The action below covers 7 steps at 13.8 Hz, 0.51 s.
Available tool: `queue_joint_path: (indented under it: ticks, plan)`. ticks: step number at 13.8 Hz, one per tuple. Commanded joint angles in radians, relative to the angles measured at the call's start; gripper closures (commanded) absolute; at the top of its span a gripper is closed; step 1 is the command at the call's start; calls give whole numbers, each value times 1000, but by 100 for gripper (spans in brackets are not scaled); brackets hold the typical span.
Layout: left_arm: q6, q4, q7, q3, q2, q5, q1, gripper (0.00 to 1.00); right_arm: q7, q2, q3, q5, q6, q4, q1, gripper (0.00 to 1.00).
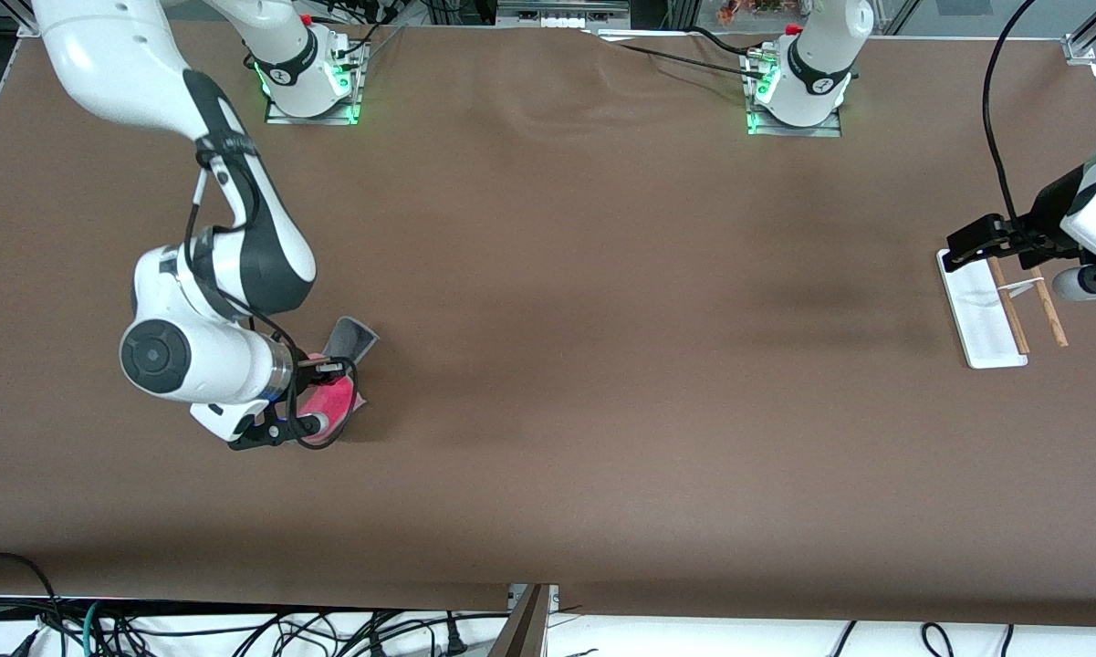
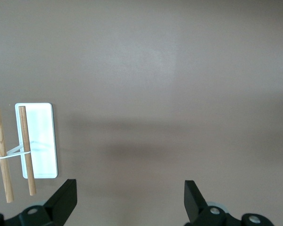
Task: Pass towel and hang on rack
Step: 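Grasp the towel with the right gripper and lift it, then carry the towel to mid-table while the left gripper reaches toward it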
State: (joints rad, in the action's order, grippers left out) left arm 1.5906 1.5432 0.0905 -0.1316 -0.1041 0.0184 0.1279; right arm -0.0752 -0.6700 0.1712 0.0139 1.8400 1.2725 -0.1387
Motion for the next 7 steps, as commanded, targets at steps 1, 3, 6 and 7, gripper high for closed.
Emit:
queue_joint_path:
  ticks: [1,3,6,7]
  plan:
    - [-23,-31,-23,-3,-16,-14,-1,0,-156,-13,86,8,-16,-87,-2,100]
    - [-24,-26,-23,-3,-26,-14,-2,0,-282,-16,126,6,28,-117,-30,100]
    - [-61,-21,-23,-3,-54,-20,-5,0,-403,-13,122,-3,79,-120,-131,100]
    - [-98,-25,-22,-3,-101,-20,-7,0,-481,-13,120,-5,91,-120,-163,100]
